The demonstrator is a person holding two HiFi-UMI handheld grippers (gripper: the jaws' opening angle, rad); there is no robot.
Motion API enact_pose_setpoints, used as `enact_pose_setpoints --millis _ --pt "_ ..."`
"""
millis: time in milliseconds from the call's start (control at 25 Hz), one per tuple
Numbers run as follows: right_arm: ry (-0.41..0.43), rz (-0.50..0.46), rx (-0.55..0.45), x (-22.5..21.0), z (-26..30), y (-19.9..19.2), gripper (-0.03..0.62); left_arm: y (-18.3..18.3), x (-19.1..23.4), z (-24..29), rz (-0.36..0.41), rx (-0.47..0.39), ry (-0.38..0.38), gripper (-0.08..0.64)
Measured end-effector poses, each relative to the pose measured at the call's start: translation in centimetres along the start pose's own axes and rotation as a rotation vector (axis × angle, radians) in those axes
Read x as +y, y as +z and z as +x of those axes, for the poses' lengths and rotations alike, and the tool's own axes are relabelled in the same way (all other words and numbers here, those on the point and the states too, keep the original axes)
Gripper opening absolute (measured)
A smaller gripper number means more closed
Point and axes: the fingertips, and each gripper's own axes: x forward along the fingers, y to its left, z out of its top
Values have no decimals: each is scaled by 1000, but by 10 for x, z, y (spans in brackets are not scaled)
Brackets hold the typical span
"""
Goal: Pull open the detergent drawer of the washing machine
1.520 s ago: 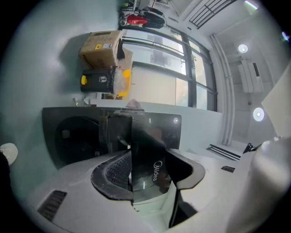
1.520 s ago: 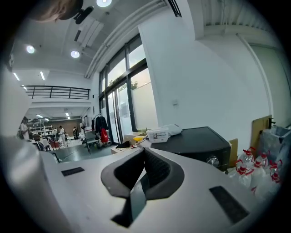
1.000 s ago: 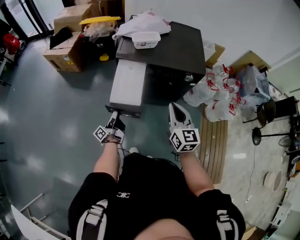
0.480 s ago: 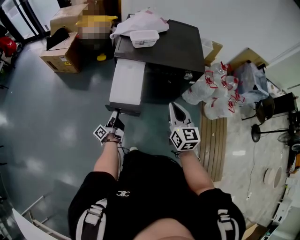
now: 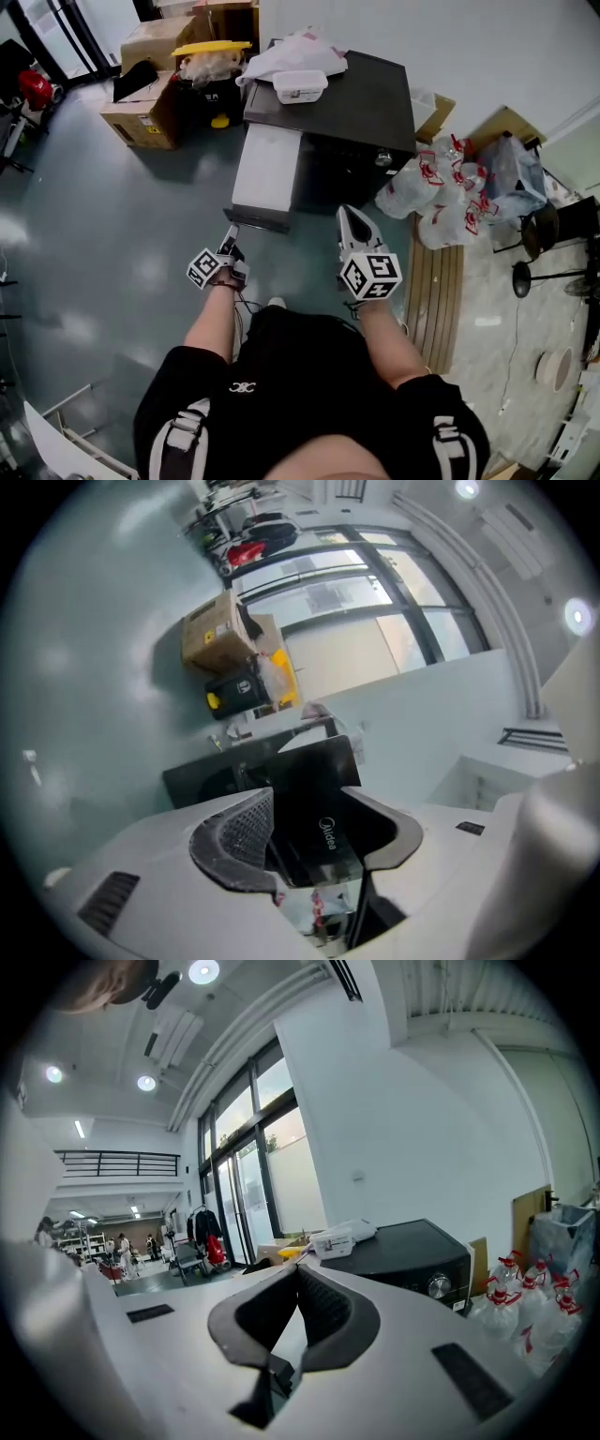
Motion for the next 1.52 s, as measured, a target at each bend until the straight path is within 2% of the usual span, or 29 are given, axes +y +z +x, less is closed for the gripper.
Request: enact_pose_setpoints --millis 120,200,280,360,440,640,720,880,1120,1360,1520 --pt "20 6 -26 11 -9 8 2 16 -5 -22 197 -14 142 190" --pt "42 1 -54 21 -14 14 2 35 -17 -40 343 -45 234 88" --pt "59 -10 -82 29 -18 19 2 56 -41 -53 506 -76 291 23" --pt "70 -21 -103 35 -21 22 2 72 -75 -64 667 -106 304 3" --pt "81 -24 -118 39 -24 24 2 82 -116 -74 804 -142 282 2" --pt "119 -20 -170 54 -26 32 2 98 -210 -111 1052 -234 261 2" --pt "124 -47 -196 62 -27 36 2 97 -241 -130 1136 -258 263 0" --pt "112 -111 -192 74 -27 36 2 77 -275 -161 1196 -268 260 2" --pt "124 -119 -159 89 -22 36 2 58 -290 -171 1236 -296 249 2" --pt "145 -128 -164 99 -27 37 2 53 -287 -169 1188 -271 233 2" --pt "143 -126 -168 98 -30 38 2 47 -290 -165 1211 -253 201 2"
